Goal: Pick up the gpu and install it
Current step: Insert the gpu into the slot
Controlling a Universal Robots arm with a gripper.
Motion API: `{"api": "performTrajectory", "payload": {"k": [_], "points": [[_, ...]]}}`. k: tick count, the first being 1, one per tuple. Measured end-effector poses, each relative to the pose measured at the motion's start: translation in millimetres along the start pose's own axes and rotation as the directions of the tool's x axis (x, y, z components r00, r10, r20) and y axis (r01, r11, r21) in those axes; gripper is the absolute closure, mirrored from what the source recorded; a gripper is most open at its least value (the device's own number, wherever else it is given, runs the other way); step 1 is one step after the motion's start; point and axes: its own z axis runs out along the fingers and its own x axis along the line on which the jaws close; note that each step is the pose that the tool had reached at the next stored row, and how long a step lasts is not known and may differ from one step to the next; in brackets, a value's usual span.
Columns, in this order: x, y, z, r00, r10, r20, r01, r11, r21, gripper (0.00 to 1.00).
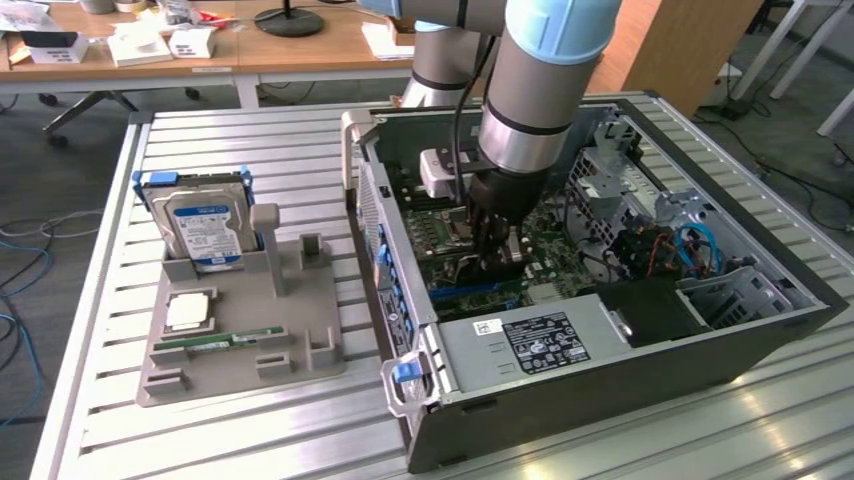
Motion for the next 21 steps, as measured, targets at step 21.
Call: {"api": "performTrajectory", "payload": {"k": [21], "points": [[0.1, 0.0, 2.0, 1.0, 0.0, -0.0001, 0.0, 1.0, 0.0001, 0.74]]}}
